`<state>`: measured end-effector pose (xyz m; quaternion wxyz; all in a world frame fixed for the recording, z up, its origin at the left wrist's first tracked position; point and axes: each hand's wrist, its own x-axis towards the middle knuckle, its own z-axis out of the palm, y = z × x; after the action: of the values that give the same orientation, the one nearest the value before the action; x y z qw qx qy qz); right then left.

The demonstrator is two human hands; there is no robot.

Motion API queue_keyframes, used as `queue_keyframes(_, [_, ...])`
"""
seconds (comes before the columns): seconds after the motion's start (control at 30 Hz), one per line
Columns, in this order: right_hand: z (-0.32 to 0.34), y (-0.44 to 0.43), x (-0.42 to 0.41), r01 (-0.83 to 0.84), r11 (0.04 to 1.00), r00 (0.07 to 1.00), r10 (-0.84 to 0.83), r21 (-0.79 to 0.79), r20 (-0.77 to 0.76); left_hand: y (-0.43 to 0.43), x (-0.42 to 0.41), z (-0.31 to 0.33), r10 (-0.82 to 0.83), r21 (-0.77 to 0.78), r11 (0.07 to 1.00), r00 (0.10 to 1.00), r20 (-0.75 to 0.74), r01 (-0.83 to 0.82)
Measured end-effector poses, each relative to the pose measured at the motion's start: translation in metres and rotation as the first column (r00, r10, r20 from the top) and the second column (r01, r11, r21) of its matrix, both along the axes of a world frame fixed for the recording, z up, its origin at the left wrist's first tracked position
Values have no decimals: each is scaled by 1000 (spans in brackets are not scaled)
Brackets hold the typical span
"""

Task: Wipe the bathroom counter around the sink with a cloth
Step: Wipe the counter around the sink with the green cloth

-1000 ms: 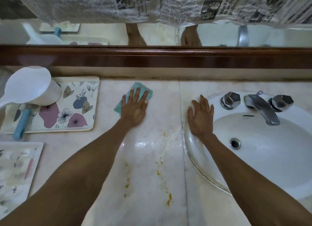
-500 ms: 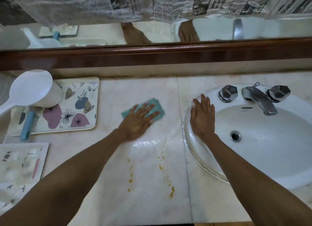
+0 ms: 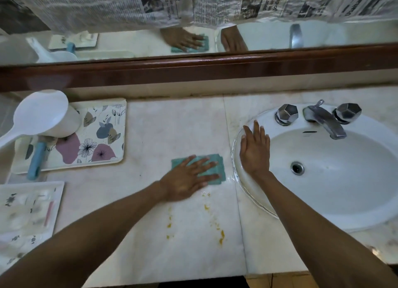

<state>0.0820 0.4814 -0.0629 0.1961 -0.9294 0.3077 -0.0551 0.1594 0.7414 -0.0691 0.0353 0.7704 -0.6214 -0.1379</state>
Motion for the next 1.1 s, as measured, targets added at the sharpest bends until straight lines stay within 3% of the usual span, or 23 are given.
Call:
queue_keyframes(0.13, [4, 13, -7, -3, 1000, 1000, 3, 6, -23, -40, 54, 3, 369, 7, 929, 928, -44, -369])
queue_keyframes(0.23, [7, 23, -11, -34, 999, 998, 34, 1, -51, -55, 38, 2, 515, 2, 856, 852, -95, -517])
queue_keyframes(0.4, [0, 40, -27, -97, 994, 994, 94, -48, -52, 10, -44, -1, 340, -33, 938, 933, -119, -346])
queue_keyframes(0.5, [-3, 50, -33, -126, 985, 990, 119, -121, -70, 44, -33, 0, 234, -29, 971, 967, -104, -238])
queue_keyframes(0.6, [-2, 56, -36, -133, 981, 989, 122, -138, -84, 49, 12, -1, 337, -18, 940, 939, -73, -340])
queue_keyframes(0.73, [8, 70, -31, -164, 980, 986, 161, -108, -38, 67, 66, 3, 552, 9, 833, 829, -86, -554])
queue_keyframes(0.87, [14, 92, -20, -231, 972, 972, 232, -44, 37, 90, 27, 0, 667, -25, 738, 735, -124, -674])
queue_keyframes(1.0, [14, 117, -4, -314, 947, 949, 312, 64, 35, 139, -51, 1, 584, -16, 808, 806, -98, -588])
queue_keyframes(1.1, [15, 140, 3, -362, 926, 932, 361, 109, 31, 171, -60, 1, 509, 2, 860, 856, -92, -511])
